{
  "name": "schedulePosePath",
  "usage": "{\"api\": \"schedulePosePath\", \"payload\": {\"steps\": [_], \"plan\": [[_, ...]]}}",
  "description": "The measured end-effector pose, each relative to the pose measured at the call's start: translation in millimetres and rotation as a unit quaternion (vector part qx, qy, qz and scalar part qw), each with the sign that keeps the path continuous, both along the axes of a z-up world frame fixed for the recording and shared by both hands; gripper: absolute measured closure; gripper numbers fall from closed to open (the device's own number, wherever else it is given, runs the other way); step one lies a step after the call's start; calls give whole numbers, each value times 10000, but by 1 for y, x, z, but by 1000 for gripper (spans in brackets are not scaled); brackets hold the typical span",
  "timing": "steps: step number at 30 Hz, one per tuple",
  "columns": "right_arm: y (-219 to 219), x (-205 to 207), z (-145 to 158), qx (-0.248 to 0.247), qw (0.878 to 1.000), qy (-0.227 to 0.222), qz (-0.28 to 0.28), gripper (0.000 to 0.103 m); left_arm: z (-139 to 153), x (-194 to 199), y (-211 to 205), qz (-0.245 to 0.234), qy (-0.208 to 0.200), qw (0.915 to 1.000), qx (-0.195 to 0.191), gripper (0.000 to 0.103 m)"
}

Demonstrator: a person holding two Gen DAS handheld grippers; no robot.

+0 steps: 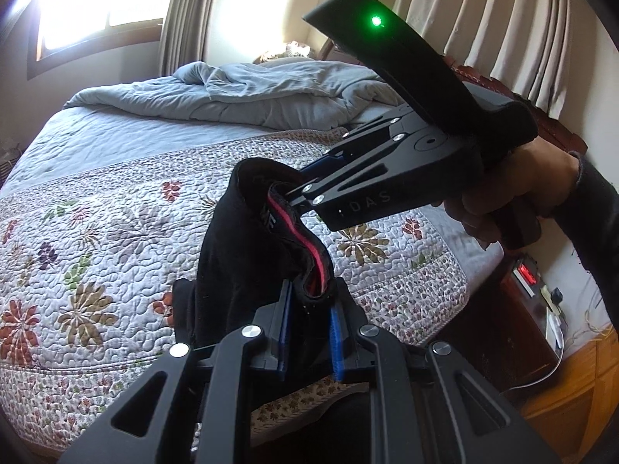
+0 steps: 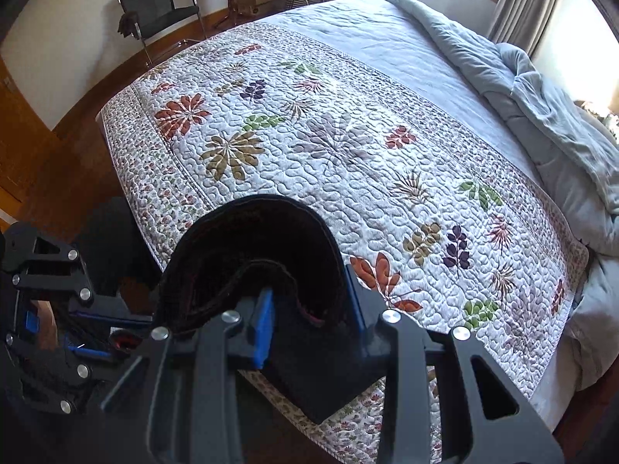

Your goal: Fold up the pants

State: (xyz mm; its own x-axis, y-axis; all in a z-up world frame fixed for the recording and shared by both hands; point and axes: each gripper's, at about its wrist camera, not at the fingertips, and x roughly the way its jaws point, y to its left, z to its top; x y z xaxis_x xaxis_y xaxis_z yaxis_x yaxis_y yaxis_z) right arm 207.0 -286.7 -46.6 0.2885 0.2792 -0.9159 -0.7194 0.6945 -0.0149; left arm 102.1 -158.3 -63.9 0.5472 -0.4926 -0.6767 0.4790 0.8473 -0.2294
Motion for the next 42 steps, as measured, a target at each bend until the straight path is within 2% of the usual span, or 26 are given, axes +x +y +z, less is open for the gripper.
{"api": "schedulePosePath", "payload": {"steps": [23, 42], "plan": [[-36, 7, -27, 33, 9999, 70, -153, 73, -27, 18, -39, -431, 200, 9988, 102, 86], [-75, 19, -73, 152, 9992, 279, -255, 73, -67, 36, -82, -730, 542, 9957, 190, 86]]}}
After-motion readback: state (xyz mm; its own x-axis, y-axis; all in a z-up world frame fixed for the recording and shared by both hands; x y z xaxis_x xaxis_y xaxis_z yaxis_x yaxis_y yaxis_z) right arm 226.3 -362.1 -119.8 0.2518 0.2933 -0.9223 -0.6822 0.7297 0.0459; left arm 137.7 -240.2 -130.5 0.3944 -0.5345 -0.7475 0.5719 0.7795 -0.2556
